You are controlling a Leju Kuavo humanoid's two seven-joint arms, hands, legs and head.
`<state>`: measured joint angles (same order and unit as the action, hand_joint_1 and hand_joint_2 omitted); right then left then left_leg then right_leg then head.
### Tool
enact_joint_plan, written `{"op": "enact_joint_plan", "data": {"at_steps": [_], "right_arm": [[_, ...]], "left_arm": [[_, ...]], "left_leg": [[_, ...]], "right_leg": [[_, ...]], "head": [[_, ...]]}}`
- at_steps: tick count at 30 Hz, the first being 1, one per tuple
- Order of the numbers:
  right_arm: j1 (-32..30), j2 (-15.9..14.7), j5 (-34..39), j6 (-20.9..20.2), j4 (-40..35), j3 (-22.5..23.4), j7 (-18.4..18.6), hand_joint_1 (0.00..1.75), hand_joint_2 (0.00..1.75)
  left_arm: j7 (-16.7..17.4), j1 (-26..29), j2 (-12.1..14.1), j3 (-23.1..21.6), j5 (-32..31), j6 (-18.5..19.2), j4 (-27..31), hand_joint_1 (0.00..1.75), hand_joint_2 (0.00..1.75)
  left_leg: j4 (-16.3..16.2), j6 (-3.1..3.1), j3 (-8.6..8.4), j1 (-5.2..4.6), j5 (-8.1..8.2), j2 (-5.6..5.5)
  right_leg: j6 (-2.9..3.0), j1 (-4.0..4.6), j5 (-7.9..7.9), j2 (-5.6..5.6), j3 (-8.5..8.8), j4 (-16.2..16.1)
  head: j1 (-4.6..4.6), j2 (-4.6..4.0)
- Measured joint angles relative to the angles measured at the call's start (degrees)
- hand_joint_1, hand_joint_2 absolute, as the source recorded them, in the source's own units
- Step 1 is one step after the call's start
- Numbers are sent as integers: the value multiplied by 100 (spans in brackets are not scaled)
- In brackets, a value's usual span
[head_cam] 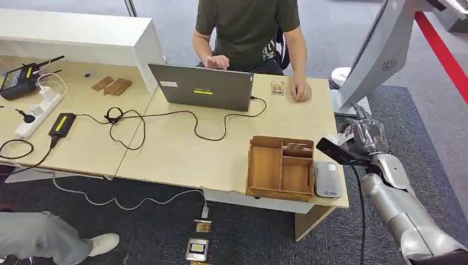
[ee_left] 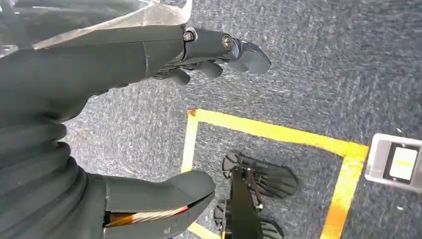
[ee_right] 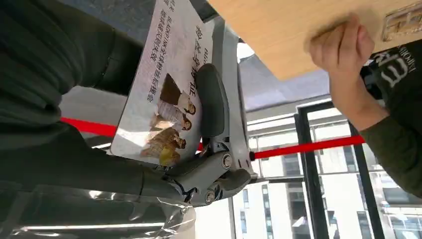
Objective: Pass the card to the sensor for recognition and then transmit it.
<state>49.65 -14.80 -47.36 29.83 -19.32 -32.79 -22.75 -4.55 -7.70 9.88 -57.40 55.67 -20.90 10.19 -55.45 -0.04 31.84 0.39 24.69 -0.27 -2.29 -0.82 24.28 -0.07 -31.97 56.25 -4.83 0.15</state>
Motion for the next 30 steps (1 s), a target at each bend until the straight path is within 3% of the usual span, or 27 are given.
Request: {"op": "enact_joint_plan", "data": {"at_steps": [13,30], "right_arm": [[-327,72,118,-55,37,-15,-13,175,175],[-607,-227,297,-146,105,-22,98,175,175]], "left_arm": [[-77,1,-33,9,-2,63,0,0,175],[-81,-4,0,7,-24,127,-4,0,175]], "left_leg": [[0,0,1,0,0,0],[0,0,1,-1,1,0]], "right_leg": [[0,-1,0,0,-2,-2],[0,-1,0,0,-1,-2]], "head": [[0,0],[-2,0]]}}
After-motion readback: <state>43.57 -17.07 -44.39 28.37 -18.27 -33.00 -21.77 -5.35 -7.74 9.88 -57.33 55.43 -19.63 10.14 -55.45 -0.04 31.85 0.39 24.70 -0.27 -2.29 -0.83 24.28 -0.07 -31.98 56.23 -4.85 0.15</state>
